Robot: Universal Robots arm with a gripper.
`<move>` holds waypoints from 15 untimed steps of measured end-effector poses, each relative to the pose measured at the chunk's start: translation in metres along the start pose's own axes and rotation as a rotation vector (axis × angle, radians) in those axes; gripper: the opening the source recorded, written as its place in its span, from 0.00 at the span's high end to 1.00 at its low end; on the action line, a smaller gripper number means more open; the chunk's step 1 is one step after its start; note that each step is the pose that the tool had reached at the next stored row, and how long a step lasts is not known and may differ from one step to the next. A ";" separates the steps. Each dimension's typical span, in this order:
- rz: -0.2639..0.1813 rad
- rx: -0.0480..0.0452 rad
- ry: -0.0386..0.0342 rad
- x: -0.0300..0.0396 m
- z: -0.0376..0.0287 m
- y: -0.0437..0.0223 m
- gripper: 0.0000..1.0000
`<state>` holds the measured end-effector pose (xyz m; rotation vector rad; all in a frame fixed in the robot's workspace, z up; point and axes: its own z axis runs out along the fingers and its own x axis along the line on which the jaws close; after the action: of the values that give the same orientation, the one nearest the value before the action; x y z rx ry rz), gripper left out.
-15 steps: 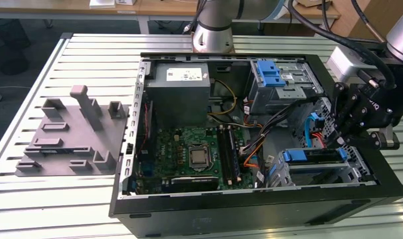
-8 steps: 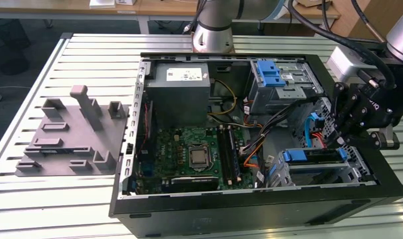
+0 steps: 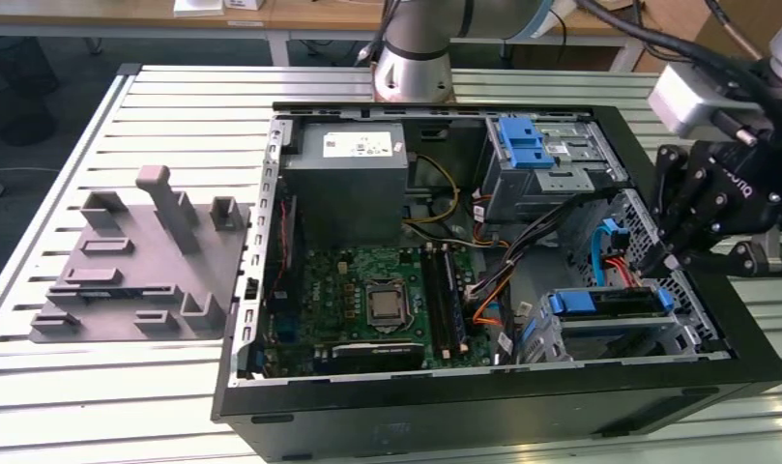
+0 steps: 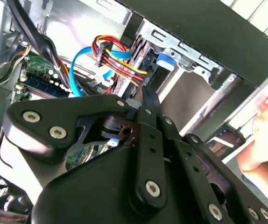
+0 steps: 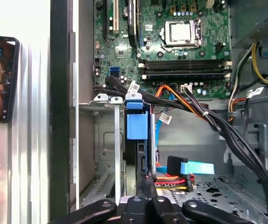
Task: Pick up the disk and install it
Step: 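Insert the second disk wire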
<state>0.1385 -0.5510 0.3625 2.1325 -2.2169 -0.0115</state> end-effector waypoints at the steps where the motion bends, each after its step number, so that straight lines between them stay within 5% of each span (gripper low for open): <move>1: 0.000 0.0000 0.0001 0.0000 -0.0030 0.0002 0.89; 6: 0.000 0.0001 -0.0001 0.0000 -0.0076 0.0020 0.89; 11: 0.000 0.0034 0.0000 0.0004 -0.0076 0.0118 0.89; 15: 0.000 0.0040 0.0000 0.0009 -0.0162 0.0144 0.89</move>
<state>0.1249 -0.5506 0.3794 2.1344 -2.2190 -0.0071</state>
